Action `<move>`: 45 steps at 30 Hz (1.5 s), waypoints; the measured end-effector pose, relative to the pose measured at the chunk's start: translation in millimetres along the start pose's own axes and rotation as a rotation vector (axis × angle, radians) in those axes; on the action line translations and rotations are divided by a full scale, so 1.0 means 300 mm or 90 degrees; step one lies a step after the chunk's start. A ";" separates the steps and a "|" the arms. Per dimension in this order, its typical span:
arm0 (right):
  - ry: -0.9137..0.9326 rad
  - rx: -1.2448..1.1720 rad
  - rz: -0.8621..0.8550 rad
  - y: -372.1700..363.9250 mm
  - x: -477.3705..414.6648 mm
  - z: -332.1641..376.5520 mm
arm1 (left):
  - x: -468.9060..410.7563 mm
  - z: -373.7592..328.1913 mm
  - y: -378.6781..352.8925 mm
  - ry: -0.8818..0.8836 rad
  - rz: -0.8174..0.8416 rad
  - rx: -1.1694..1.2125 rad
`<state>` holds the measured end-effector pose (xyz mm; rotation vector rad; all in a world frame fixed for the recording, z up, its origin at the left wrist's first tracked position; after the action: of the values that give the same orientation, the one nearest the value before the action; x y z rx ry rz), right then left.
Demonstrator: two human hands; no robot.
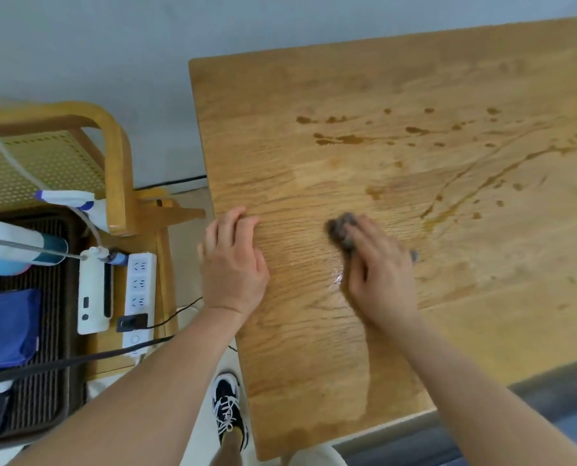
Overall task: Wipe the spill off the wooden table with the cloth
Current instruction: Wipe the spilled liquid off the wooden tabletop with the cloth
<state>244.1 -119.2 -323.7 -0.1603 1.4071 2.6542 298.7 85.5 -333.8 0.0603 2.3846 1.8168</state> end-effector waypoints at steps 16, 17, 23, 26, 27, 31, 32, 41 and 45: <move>-0.143 0.029 -0.071 0.038 -0.276 -0.130 | -0.010 -0.007 -0.001 0.005 0.012 -0.054; -0.134 0.023 -0.065 0.008 -0.285 -0.089 | -0.010 -0.009 0.000 0.003 0.015 -0.052; 0.140 -0.057 0.122 -0.126 -0.062 0.167 | 0.002 0.000 -0.001 0.021 0.039 -0.045; 0.090 -0.043 0.066 -0.086 -0.177 0.055 | -0.017 0.004 -0.006 0.023 0.042 -0.034; 0.044 -0.031 0.030 -0.077 -0.244 0.023 | -0.020 0.006 -0.006 0.024 0.039 -0.030; -0.071 -0.023 -0.040 -0.135 -0.402 0.048 | -0.012 0.013 -0.005 0.030 0.031 -0.015; -0.052 -0.033 -0.033 -0.157 -0.396 0.092 | -0.009 0.014 -0.007 0.027 0.030 -0.009; 0.197 -0.040 0.173 -0.210 -0.234 0.200 | -0.031 0.033 0.020 0.044 0.018 0.142; 0.014 -0.002 0.050 -0.230 -0.469 0.174 | -0.221 0.181 -0.003 0.279 0.058 0.272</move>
<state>392.7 -47.1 -328.6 -0.1383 1.4449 2.7255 371.6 129.4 -342.8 -0.2082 3.0875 1.4331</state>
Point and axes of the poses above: each hand's wrist, its own x-axis away from the middle knuckle, its own y-axis out of the back of the hand, z = x × y, the point moved 9 cm from there along -x, towards the middle knuckle, and after that the axes turned 12 degrees about -x, right-handed, at the moved point
